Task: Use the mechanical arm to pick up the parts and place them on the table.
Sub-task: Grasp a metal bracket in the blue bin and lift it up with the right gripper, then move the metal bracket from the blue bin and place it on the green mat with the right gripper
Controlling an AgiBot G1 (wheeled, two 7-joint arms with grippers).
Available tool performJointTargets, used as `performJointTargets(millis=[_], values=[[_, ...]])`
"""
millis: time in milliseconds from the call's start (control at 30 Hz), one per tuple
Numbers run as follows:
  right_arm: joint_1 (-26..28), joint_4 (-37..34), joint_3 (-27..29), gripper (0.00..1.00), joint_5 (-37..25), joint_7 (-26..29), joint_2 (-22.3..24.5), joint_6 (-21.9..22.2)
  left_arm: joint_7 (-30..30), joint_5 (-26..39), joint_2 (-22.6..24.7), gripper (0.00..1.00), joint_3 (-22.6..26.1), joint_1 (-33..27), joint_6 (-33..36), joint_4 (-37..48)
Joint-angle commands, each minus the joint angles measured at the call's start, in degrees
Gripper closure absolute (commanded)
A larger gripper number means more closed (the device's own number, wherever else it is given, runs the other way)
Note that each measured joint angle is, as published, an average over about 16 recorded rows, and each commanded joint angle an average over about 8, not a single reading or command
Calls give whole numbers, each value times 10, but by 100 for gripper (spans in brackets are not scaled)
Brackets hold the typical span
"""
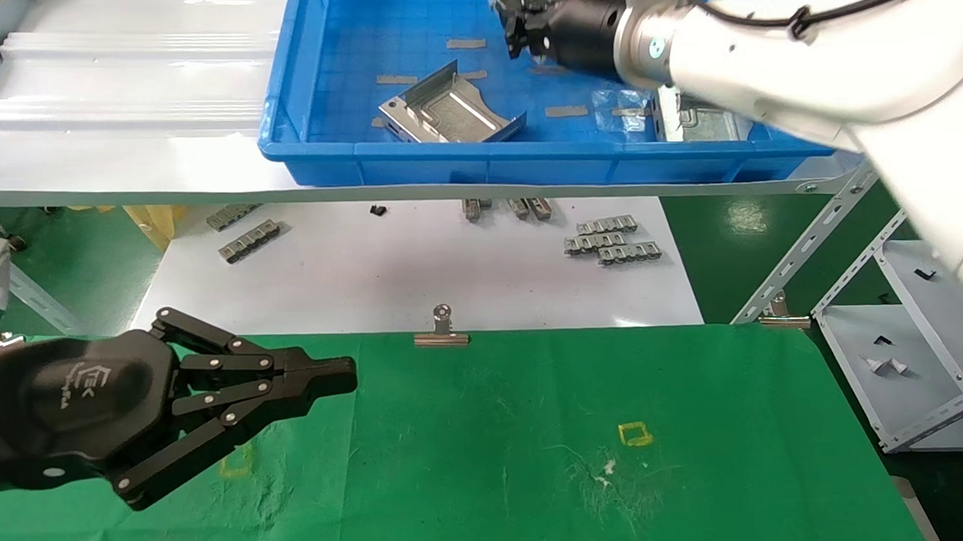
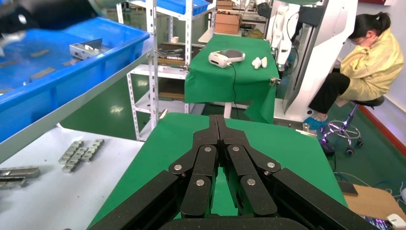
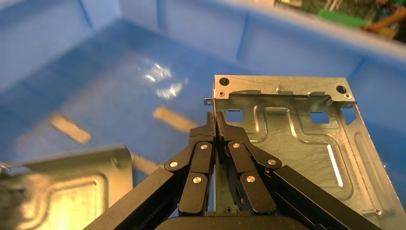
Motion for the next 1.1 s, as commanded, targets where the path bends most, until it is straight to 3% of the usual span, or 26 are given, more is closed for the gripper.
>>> performJointTargets(millis=[33, 267, 300, 633, 967, 1100], values=[[6, 0, 10, 100, 16, -15, 4, -5, 0, 0, 0, 90, 0, 0, 0, 0], [15, 59, 61, 100, 84, -126, 79, -114, 0, 0, 0, 4, 0, 0, 0, 0], [13, 72, 70, 100, 97, -146, 94, -136, 0, 0, 0, 0, 0, 0, 0, 0], [-26, 162, 146, 100, 222, -318, 231, -355, 0, 0, 0, 0, 0, 0, 0, 0], [-76, 225, 146, 100, 259, -434, 347, -565, 0, 0, 0, 0, 0, 0, 0, 0], [-104, 233, 131, 100, 251, -490, 376, -620, 0, 0, 0, 0, 0, 0, 0, 0]])
